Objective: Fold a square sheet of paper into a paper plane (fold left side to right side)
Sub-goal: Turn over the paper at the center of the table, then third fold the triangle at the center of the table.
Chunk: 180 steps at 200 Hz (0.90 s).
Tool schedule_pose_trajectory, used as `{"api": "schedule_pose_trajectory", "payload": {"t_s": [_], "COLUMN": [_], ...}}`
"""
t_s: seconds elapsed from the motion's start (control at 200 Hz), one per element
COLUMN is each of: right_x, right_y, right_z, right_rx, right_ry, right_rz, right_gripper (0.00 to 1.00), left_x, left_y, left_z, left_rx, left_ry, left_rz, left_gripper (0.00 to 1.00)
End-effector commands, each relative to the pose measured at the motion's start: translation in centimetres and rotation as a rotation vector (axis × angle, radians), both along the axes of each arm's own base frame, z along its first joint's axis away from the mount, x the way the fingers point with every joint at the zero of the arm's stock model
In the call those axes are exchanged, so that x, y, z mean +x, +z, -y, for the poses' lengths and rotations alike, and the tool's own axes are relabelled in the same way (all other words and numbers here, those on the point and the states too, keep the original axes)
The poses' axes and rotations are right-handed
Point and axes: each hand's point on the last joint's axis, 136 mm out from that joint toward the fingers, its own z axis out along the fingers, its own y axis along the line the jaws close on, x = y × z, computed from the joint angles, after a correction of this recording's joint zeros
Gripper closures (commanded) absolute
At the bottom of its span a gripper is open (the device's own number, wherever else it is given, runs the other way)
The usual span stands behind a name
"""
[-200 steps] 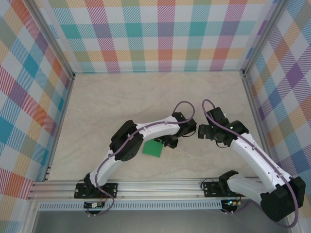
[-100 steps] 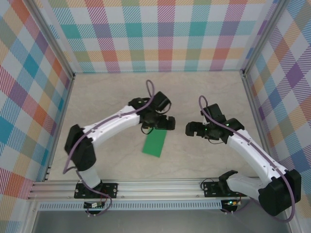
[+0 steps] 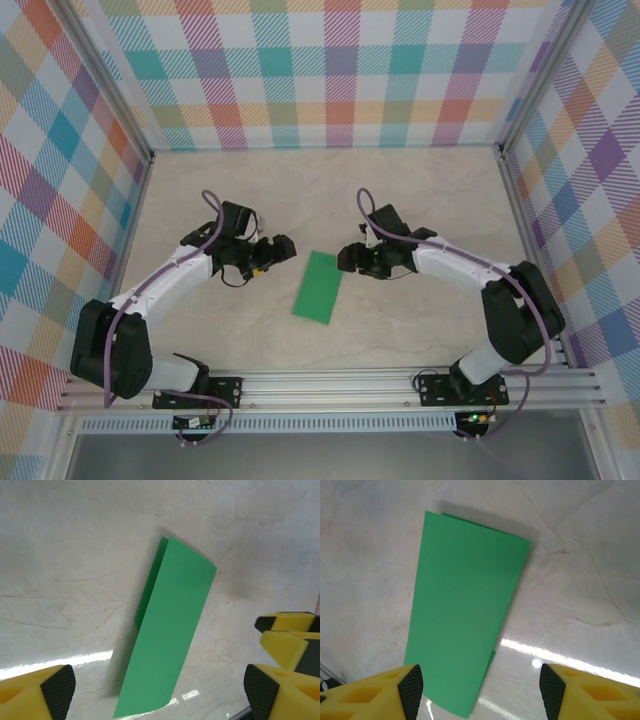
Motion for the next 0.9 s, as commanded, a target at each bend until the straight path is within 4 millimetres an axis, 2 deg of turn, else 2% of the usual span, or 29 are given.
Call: {"api": "schedule_pose_trajectory", "payload": {"t_s": [0.0, 0.125, 0.285, 0.525, 0.895], "right_x": [2.2, 2.8, 3.4, 3.6, 3.3], "right_y": [1.0, -0.2, -1.6, -3.6, -5.3], "right_z": [-3.0, -4.6, -5.2, -4.9, -4.4], "right_rx": [0.106, 0.11, 0.098, 0.05, 0.004], "right_ry": [0.008, 0.038, 0.044, 0.046, 0.059], "right_rz": [0.024, 0.002, -0.017, -0.042, -0.061], "right_gripper": [0.35, 0.35, 0.36, 0.37, 0.39], "left_x": [0.3, 0.2, 0.6, 0.4, -0.6], "left_y": [0.5, -1.0, -2.7, -4.9, -7.0], "left_z": [1.3, 2.1, 2.6, 3.4, 5.1], "left_rx": [-0.122, -0.152, -0.158, -0.166, -0.146], "left_ry": [-0.041, -0.069, -0.08, -0.106, -0.153], "left_rz": [0.011, -0.032, -0.077, -0.158, -0.226], "left_gripper": [0.11, 0.13, 0.16, 0.21, 0.24]}}
